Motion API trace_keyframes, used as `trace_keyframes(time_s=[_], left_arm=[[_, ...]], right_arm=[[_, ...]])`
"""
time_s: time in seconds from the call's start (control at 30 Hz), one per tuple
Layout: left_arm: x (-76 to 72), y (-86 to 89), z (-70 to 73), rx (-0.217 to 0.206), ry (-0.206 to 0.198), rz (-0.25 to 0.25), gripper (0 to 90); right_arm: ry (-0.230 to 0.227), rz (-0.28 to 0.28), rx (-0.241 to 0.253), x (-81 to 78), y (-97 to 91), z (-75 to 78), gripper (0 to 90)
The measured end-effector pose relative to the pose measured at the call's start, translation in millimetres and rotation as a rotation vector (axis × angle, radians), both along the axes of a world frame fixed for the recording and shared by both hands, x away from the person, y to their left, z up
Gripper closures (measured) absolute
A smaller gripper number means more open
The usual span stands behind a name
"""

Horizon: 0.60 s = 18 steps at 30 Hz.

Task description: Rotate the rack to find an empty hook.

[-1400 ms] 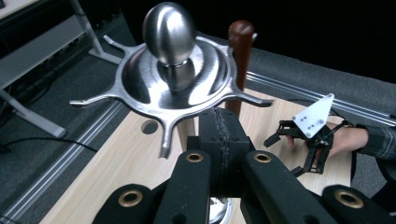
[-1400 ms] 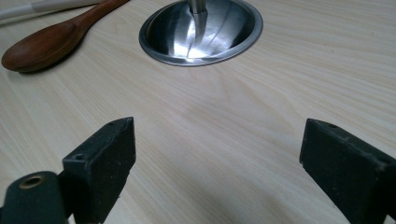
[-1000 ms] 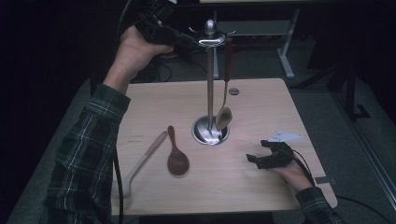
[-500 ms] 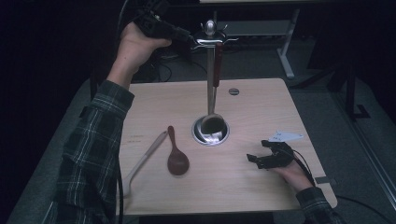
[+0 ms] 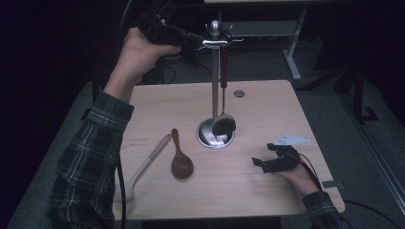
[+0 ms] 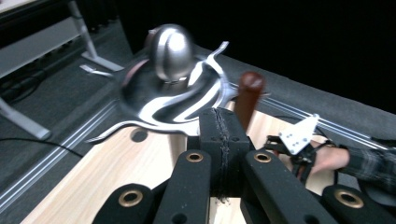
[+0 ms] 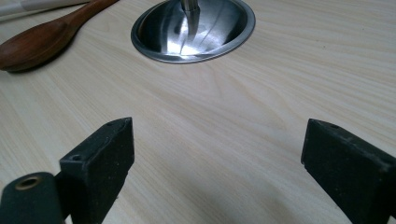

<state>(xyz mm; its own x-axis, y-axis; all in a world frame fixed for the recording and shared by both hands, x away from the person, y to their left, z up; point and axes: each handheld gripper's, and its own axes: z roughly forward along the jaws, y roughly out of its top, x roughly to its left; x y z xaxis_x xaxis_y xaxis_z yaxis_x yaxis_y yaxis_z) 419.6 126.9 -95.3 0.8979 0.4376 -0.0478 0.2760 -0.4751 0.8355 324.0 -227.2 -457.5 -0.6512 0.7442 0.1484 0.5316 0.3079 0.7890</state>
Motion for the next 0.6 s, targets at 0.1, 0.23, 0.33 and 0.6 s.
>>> trace_keyframes(time_s=[0.1,0.23,0.33,0.6], left_arm=[[-2.9,-5.9,-2.5,0.008,0.005,-0.017,90.0],[-4.5,-7.4,-6.2,0.015,0.004,-0.014,90.0],[-5.8,-7.1,-10.4,0.024,0.011,-0.023,89.9],[-3.8,0.2,-14.1,0.036,0.007,0.014,90.0]], right_arm=[[0.003,-0.002,-0.003,0.1,0.4,-0.6,9.2],[0.002,-0.005,0.002,0.2,0.0,-0.5,9.2],[-0.004,-0.002,-0.001,0.6,-0.5,-0.8,9.2],[0.002,-0.007,-0.004,0.2,0.3,-0.5,9.1]])
